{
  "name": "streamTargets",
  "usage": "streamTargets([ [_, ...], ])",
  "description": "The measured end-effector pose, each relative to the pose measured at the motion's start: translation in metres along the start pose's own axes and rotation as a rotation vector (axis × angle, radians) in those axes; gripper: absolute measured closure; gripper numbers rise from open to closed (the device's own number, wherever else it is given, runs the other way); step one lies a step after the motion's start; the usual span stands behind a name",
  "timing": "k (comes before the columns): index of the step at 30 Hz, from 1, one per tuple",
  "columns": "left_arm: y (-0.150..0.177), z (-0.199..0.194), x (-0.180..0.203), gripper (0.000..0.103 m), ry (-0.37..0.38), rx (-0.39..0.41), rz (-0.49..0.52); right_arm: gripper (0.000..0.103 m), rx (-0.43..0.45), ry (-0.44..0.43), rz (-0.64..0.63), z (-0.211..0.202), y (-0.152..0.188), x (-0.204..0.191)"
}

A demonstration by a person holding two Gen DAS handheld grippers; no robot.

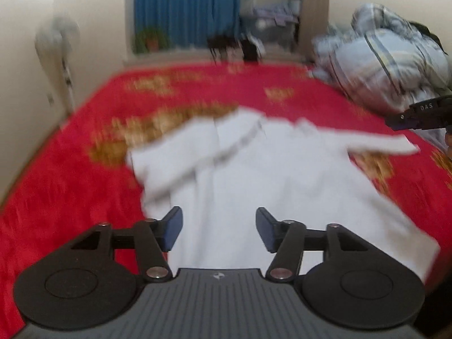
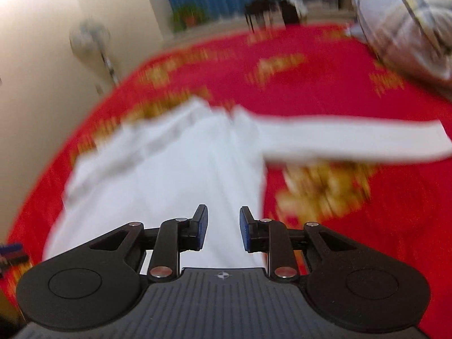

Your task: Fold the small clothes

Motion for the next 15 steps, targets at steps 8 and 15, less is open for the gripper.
streamTargets([
  [8,-0.087,0.090,0.053,0.035,-0.086,0.114,-0.054,0.064,0.114,0.109,-0.146,0.050,-0.037,-0.010],
  [15,-0.118,0.232,0.103,0.033,-0.198,0.069,-0.037,0.064,0.113,0.061,-0.093,0.068,-0.051,0.008],
])
Point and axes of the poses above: each gripper's, at about its wrist camera, not at the fingertips, and z roughly the way its jaws point, x to its right, y to its underside, the point moved 7 cm from there along z, roughly the way its jaws point, and after that the axes turned 14 degrees about -z, right-handed, at the moved point
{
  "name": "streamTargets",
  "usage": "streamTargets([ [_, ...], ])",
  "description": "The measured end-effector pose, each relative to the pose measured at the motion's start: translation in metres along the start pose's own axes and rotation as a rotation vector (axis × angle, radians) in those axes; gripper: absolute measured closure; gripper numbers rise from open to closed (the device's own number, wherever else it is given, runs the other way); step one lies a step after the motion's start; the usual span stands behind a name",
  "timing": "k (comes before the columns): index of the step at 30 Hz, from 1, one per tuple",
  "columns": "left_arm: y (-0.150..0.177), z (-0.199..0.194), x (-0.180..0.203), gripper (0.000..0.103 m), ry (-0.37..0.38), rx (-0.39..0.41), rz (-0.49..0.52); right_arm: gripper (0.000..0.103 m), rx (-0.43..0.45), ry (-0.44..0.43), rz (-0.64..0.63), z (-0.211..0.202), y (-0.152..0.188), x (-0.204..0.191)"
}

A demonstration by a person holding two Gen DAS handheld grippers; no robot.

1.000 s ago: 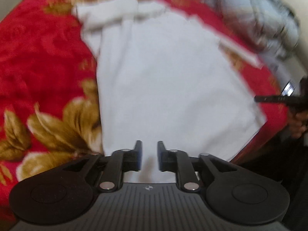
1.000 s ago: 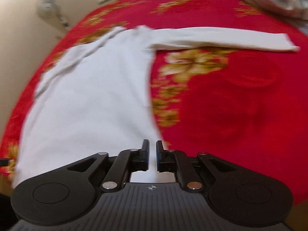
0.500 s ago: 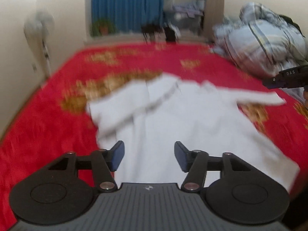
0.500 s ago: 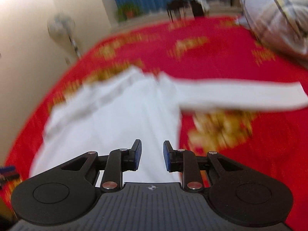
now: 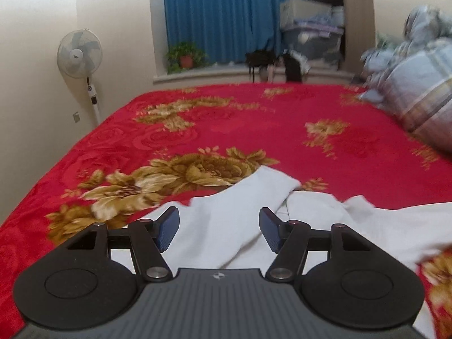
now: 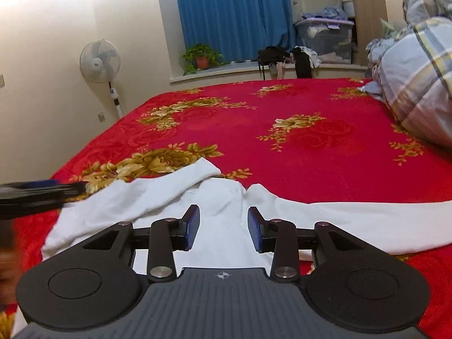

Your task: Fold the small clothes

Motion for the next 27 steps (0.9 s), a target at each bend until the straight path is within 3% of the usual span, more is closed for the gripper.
streamTargets([
  [4,0.006,0.075,0.042,0.027,-0.028,-0.056,0.052,0.064,-0.021,-0.005,0.041,0.005,0.003,0.008],
  [8,0.018,0.139,0.069,0.028,-0.066,-0.149,0.073,0.064,-0.043,0.000,0.062,0.011,0.005,0.018],
  [9,0.022,0.152,0.072,0.040,-0.066,-0.178,0.086,0.064,-0.050,-0.005,0.069,0.013,0.007,0.019],
  [10,0.026,0.162,0.072,0.074,-0.072,-0.210,0.109,0.064,-0.059,-0.008,0.071,0.015,0.008,0.021],
  [11,0.027,0.168,0.069,0.093,-0.085,-0.233,0.124,0.064,-0.075,-0.006,0.071,0.019,0.011,0.021],
  [12,0.022,0.170,0.060,0.098,-0.103,-0.237,0.115,0.064,-0.092,-0.005,0.071,0.022,0.013,0.021],
  [15,-0.005,0.152,0.023,0.098,-0.095,-0.169,0.051,0.064,-0.131,-0.017,0.080,0.030,0.022,0.022],
  [18,-0.034,0.116,-0.040,0.098,-0.107,-0.086,-0.007,0.064,-0.154,-0.005,0.062,0.032,0.027,0.022],
  [21,-0.051,0.070,-0.139,0.098,-0.149,-0.026,-0.114,0.064,-0.167,-0.002,0.059,0.034,0.030,0.020],
  [25,-0.047,0.004,-0.301,0.098,-0.308,0.055,-0.275,0.064,-0.172,-0.007,0.043,0.033,0.032,0.015],
  [27,-0.028,-0.029,-0.389,0.098,-0.409,0.063,-0.398,0.064,-0.172,-0.003,0.024,0.031,0.033,0.011],
])
Point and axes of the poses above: each gripper's, at about its wrist camera, not at the fingertips, and z roughly the way its jaws point, x to its right, y to its underside, the point moved 7 cm from there along z, roughly the way its jaws point, and after that the axes turned 14 degrees about -z, right-handed, at the moved point
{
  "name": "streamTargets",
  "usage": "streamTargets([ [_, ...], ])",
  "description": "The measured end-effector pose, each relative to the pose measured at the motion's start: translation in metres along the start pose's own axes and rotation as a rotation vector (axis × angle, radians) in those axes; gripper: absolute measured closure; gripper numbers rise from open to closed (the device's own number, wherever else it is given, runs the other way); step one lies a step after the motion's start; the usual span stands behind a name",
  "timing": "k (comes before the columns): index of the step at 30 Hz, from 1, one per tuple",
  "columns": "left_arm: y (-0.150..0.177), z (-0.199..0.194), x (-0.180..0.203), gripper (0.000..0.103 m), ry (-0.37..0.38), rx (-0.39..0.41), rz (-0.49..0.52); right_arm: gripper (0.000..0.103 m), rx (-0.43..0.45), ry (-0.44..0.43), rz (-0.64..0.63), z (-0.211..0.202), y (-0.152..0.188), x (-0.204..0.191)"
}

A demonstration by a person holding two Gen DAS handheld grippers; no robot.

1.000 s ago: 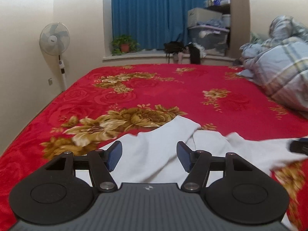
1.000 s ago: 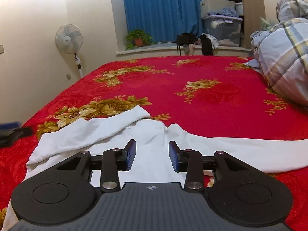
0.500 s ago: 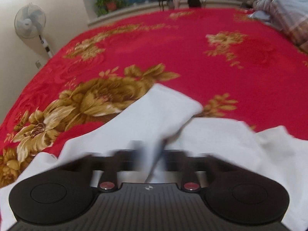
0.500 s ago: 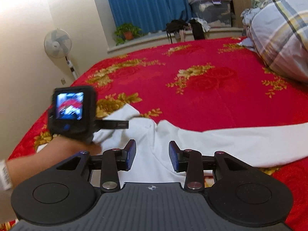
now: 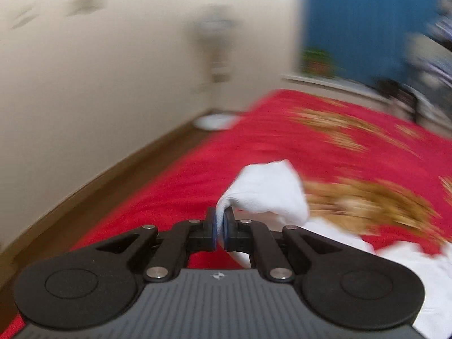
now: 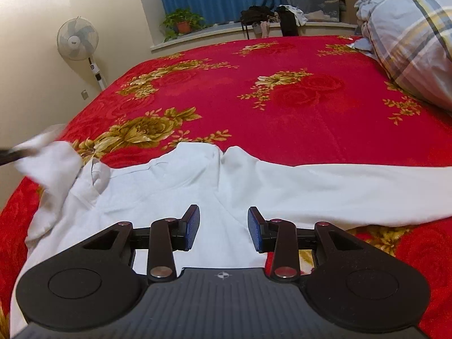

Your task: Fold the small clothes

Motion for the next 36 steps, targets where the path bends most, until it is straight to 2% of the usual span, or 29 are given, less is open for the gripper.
streamTargets([
  [3,-0.005,0.009,-0.126,0.098,-0.140,-0.040,-0.188,0.064,-0.009,0.007,-0.010,-0.002,0.003,-0.004],
  [5,0.002,0.017,-0.189,0.098,-0.191,-0.122,-0.372,0.064,-0.012,0.009,-0.021,-0.003,0.005,-0.008],
  [6,0.009,0.022,-0.214,0.098,-0.169,-0.174,-0.495,0.064,-0.015,0.015,-0.029,-0.003,0.006,-0.010],
  [8,0.019,0.025,-0.243,0.097,-0.130,-0.222,-0.650,0.064,-0.024,0.026,-0.040,-0.003,0.009,-0.013],
  [10,0.032,0.025,-0.264,0.096,-0.127,-0.272,-0.762,0.064,-0.038,0.026,-0.040,-0.003,0.013,-0.018],
  [12,0.039,0.027,-0.274,0.095,-0.079,-0.315,-0.850,0.064,-0.045,0.019,-0.042,-0.003,0.016,-0.023],
  [13,0.040,0.027,-0.276,0.089,-0.055,-0.335,-0.868,0.064,-0.045,0.021,-0.049,-0.004,0.016,-0.025],
  [16,0.041,0.029,-0.283,0.063,-0.019,-0.368,-0.893,0.064,-0.043,0.030,-0.090,-0.005,0.019,-0.033],
  [17,0.042,0.029,-0.288,0.062,-0.008,-0.380,-0.909,0.064,-0.044,0.034,-0.102,-0.005,0.020,-0.035],
  [19,0.043,0.034,-0.286,0.062,0.015,-0.397,-0.934,0.064,-0.050,0.038,-0.115,-0.005,0.023,-0.036],
  [22,0.044,0.045,-0.287,0.065,0.008,-0.399,-0.906,0.064,-0.063,0.042,-0.125,-0.001,0.027,-0.039],
  [23,0.043,0.054,-0.282,0.073,0.004,-0.402,-0.883,0.064,-0.068,0.044,-0.129,0.001,0.029,-0.039],
  [24,0.041,0.059,-0.279,0.100,0.004,-0.400,-0.831,0.064,-0.075,0.045,-0.132,0.003,0.030,-0.039],
  [25,0.036,0.061,-0.276,0.099,-0.001,-0.381,-0.776,0.064,-0.083,0.047,-0.132,0.005,0.032,-0.039],
  [26,0.027,0.059,-0.276,0.099,-0.011,-0.328,-0.727,0.064,-0.092,0.046,-0.130,0.007,0.033,-0.040],
  [29,-0.008,0.041,-0.281,0.099,-0.012,-0.103,-0.687,0.064,-0.107,0.040,-0.131,0.011,0.038,-0.042],
  [30,-0.011,0.040,-0.283,0.099,-0.027,-0.083,-0.675,0.064,-0.113,0.041,-0.136,0.013,0.039,-0.043],
  [32,0.001,0.049,-0.287,0.098,-0.054,-0.150,-0.704,0.064,-0.129,0.043,-0.145,0.017,0.041,-0.044],
  [33,0.011,0.056,-0.288,0.095,-0.060,-0.208,-0.731,0.064,-0.137,0.045,-0.148,0.019,0.042,-0.044],
  [34,0.020,0.062,-0.289,0.087,-0.061,-0.263,-0.760,0.064,-0.148,0.048,-0.149,0.021,0.043,-0.044],
  [36,0.031,0.066,-0.291,0.081,-0.070,-0.306,-0.793,0.064,-0.171,0.054,-0.146,0.025,0.046,-0.043],
])
Point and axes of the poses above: each gripper's, at about its wrist camera, not at the fingertips, and z roughly the way its jaws point, x to its right, y to its underside, the point moved 7 cm from there along z, roughly the way its jaws point, and after that the axes turned 14 degrees about -z, right-handed, at the moved point
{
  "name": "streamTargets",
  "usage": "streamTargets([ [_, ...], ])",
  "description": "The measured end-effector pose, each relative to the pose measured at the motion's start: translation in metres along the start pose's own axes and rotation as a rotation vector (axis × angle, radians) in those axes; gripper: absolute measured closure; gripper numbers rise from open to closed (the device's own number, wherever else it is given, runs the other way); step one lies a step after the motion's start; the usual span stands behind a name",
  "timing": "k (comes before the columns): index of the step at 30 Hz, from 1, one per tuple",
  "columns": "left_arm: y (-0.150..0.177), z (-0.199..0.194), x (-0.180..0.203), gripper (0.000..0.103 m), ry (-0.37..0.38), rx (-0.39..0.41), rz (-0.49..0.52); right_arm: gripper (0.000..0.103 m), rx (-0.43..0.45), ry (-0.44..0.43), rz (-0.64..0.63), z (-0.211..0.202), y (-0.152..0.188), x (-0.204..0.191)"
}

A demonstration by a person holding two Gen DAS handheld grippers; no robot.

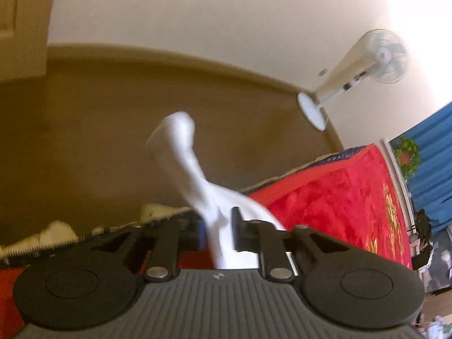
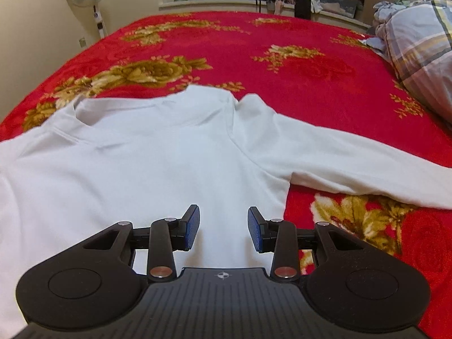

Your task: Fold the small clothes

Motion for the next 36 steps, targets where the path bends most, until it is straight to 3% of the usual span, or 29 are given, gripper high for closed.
streamTargets([
  [2,-0.003,0.001,-0.005,0.082,-0.008,0.014,-0.008,0.064,-0.026,0.005,0.010,0.005,0.002,0.002],
  [3,-0.004,0.000,-0.007,0.094,0.001,0.021,-0.013,0.064,-0.036,0.004,0.017,0.006,0.003,0.003],
  [4,-0.005,0.000,-0.006,0.099,0.005,0.029,-0.014,0.064,-0.042,0.001,0.023,0.007,0.004,0.003],
  [9,-0.014,-0.024,0.018,0.099,0.029,0.192,0.082,0.064,-0.052,0.000,0.032,0.008,0.006,0.006],
  [11,-0.010,-0.018,0.014,0.098,-0.013,0.170,0.078,0.064,-0.053,-0.001,0.038,0.007,0.006,0.007],
  [13,-0.006,-0.005,-0.002,0.096,-0.066,0.097,0.001,0.064,-0.053,-0.001,0.039,0.007,0.007,0.008],
  [16,-0.005,0.007,-0.020,0.090,-0.056,0.030,-0.093,0.064,-0.055,-0.002,0.038,0.006,0.008,0.009],
  [20,-0.014,0.007,-0.027,0.090,-0.045,0.042,-0.118,0.064,-0.056,0.002,0.038,0.007,0.007,0.009],
  [23,-0.019,-0.002,-0.023,0.098,-0.045,0.099,-0.098,0.064,-0.060,0.002,0.039,0.007,0.008,0.010],
  [26,-0.024,-0.020,0.000,0.098,0.002,0.194,-0.002,0.064,-0.060,0.001,0.035,0.007,0.009,0.010],
  [28,-0.019,-0.013,-0.001,0.098,-0.066,0.177,0.029,0.064,-0.061,0.001,0.035,0.007,0.009,0.010],
  [30,-0.014,0.000,-0.020,0.098,-0.156,0.114,-0.040,0.064,-0.064,-0.001,0.037,0.008,0.008,0.010],
  [32,-0.013,-0.001,-0.024,0.098,-0.173,0.115,-0.083,0.064,-0.065,-0.005,0.040,0.009,0.009,0.010],
  [34,-0.011,-0.018,0.004,0.098,-0.146,0.191,-0.002,0.064,-0.066,-0.004,0.043,0.009,0.008,0.010],
  [36,0.005,-0.041,0.051,0.098,-0.063,0.267,0.138,0.064,-0.062,0.004,0.050,0.008,0.008,0.012],
])
Point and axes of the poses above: each gripper's, at about its wrist camera, not at the fingertips, and z roughly the way its jaws point, x to its right, y to its underside, the point moved 7 cm from there along z, roughly the way its jaws point, and after that the axes turned 14 degrees about -z, right-handed, at the moved point
